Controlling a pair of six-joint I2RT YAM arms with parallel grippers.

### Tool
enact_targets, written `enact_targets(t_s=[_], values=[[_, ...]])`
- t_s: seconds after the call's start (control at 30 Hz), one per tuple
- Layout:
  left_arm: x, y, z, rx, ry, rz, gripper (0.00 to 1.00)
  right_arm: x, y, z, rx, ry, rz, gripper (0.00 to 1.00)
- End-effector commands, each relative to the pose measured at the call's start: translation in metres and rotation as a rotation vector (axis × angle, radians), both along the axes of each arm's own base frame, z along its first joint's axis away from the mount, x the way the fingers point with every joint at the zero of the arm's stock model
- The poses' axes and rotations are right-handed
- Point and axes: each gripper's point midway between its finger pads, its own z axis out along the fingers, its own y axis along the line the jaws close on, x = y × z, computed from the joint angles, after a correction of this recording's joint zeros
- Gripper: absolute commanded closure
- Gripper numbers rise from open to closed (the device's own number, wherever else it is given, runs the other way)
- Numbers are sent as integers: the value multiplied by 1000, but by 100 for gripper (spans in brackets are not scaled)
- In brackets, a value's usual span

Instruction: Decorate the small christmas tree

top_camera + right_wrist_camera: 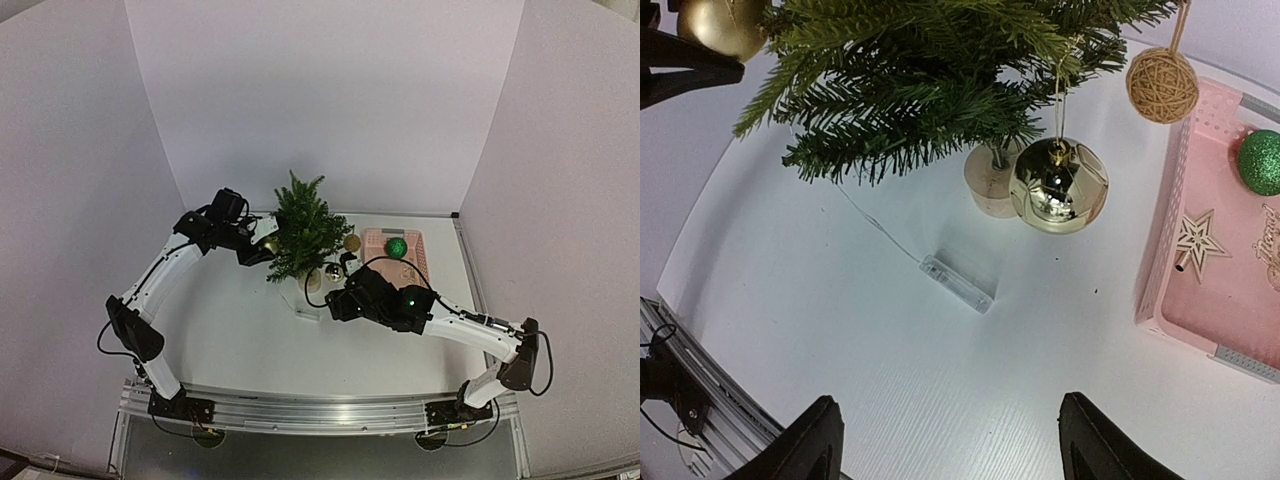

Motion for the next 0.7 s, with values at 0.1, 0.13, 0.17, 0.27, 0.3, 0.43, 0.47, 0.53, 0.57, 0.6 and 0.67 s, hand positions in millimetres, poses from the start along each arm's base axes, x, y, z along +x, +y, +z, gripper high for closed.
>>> enact_targets(t_s=[0.1, 0.13, 0.17, 0.27, 0.3, 0.43, 0.47, 0.53, 0.57, 0.6, 0.67], values=[[-3, 0, -16, 52, 10, -14, 100, 3, 5, 21, 45, -25, 5, 28], [-3, 0, -16, 52, 11, -15, 100, 3, 4, 22, 46, -26, 4, 28], [-3, -1, -16, 51, 10, -17, 100, 3, 3, 22, 47, -27, 2, 28], [-5, -1, -17, 57, 9, -26, 100, 3, 2, 22, 49, -27, -2, 28], [-6, 0, -19, 64, 10, -27, 100, 3, 1, 22, 49, -26, -3, 28], [-10, 4, -28, 88, 20, -30, 100, 3, 2, 21, 47, -24, -5, 28], [-10, 4, -29, 90, 23, -29, 100, 3, 2, 21, 46, -24, -3, 28], [-10, 4, -31, 92, 29, -27, 100, 3, 4, 21, 45, -24, 3, 28], [-11, 4, -31, 94, 33, -25, 100, 3, 5, 21, 45, -24, 5, 28], [-11, 5, -32, 97, 36, -23, 100, 3, 5, 21, 45, -24, 6, 28], [-11, 7, -35, 106, 42, -20, 100, 3, 5, 20, 44, -23, 6, 28]])
